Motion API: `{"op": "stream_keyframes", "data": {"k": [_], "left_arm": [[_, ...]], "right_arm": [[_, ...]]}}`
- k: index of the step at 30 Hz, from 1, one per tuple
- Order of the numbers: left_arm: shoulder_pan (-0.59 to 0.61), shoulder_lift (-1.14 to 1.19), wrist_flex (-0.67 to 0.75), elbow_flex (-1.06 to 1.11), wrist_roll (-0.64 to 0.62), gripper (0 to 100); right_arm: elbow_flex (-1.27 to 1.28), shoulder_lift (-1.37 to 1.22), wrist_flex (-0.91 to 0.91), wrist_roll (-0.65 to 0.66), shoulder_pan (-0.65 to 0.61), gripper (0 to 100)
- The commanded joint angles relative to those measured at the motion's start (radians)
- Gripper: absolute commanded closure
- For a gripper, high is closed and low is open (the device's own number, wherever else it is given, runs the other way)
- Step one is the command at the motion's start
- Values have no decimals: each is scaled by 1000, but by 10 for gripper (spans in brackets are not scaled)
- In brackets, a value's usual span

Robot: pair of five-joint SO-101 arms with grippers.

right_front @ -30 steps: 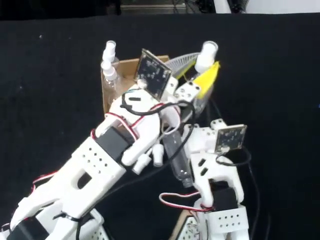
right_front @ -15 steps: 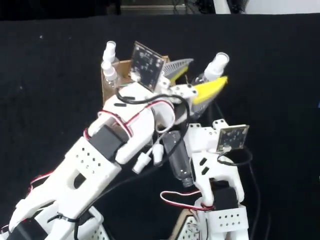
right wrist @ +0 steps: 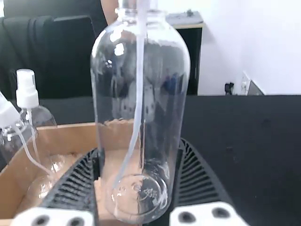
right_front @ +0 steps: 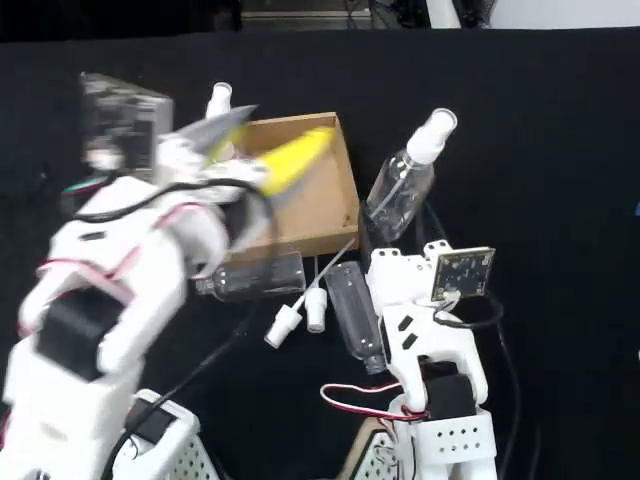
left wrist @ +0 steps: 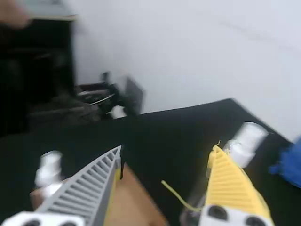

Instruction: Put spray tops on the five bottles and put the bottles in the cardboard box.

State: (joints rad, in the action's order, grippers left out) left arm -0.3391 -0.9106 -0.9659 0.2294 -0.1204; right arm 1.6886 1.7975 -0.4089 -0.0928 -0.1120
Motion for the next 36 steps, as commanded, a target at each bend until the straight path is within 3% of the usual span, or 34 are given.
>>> {"op": "stream_keyframes", "data": {"k": [1,5,10,14,19,25,28,33,36], "left_arm": [[205,-107,-120,85,-8,729],[237,-206,-124,240,-9,729],[-4,-324,-2,384,-153,729],[-145,-345,227,578,-196,729],[-159,-315,526,776,-201,726],[-271,-285,549,786,-196,723],[-317,-279,551,780,-117,689],[-308,-169,554,734,-84,636],[-300,-57,628,684,-84,636]], "right_arm": [[-8,48,-3,-2,20,988],[-4,48,-3,-3,6,988],[-4,48,-20,-2,-64,988],[-4,48,-20,-2,-66,988],[-4,48,-20,-2,-71,988],[-4,48,-12,-2,-71,988],[-7,48,-11,-2,-71,988],[-7,48,-11,-2,-72,988],[-7,48,-11,-2,-72,988]]}}
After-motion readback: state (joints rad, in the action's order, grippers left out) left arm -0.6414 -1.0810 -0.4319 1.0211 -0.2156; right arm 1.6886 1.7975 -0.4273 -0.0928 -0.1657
